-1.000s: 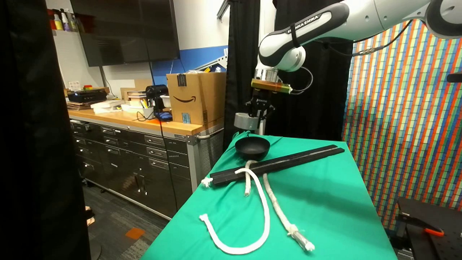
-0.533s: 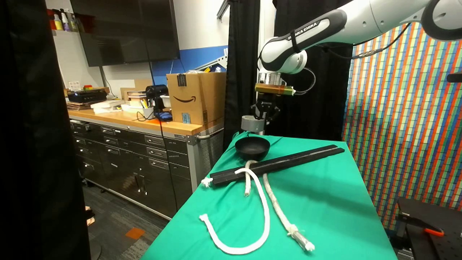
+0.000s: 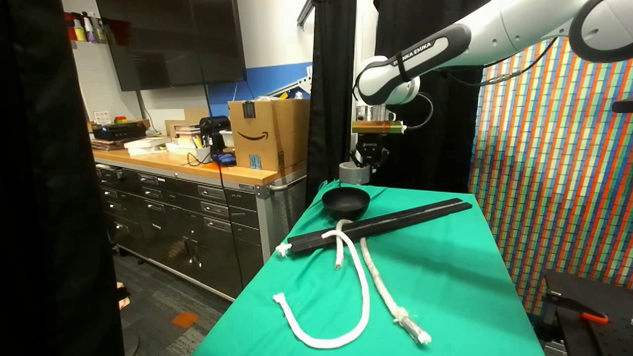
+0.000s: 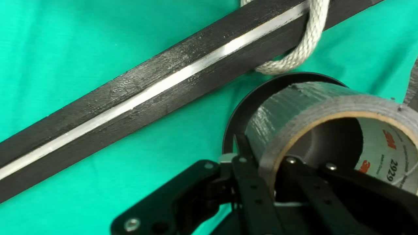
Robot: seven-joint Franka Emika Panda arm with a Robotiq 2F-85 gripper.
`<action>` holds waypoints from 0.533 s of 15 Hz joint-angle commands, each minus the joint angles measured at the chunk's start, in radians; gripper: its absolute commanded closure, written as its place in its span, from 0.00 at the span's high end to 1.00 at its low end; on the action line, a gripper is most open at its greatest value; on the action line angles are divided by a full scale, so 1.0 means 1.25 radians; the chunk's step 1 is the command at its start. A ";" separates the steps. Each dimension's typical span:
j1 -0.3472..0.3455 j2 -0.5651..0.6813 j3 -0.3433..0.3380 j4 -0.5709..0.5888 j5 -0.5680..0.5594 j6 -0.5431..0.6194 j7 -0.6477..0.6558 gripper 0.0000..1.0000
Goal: Put the gray tape in the black bowl
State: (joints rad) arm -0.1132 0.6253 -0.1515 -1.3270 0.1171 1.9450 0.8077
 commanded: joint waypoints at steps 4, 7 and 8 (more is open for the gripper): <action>0.017 0.074 -0.014 0.124 -0.032 -0.068 0.064 0.12; 0.017 0.099 -0.014 0.157 -0.035 -0.072 0.073 0.12; 0.017 0.108 -0.013 0.169 -0.035 -0.075 0.076 0.12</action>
State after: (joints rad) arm -0.1028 0.7084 -0.1522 -1.2169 0.0936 1.8953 0.8693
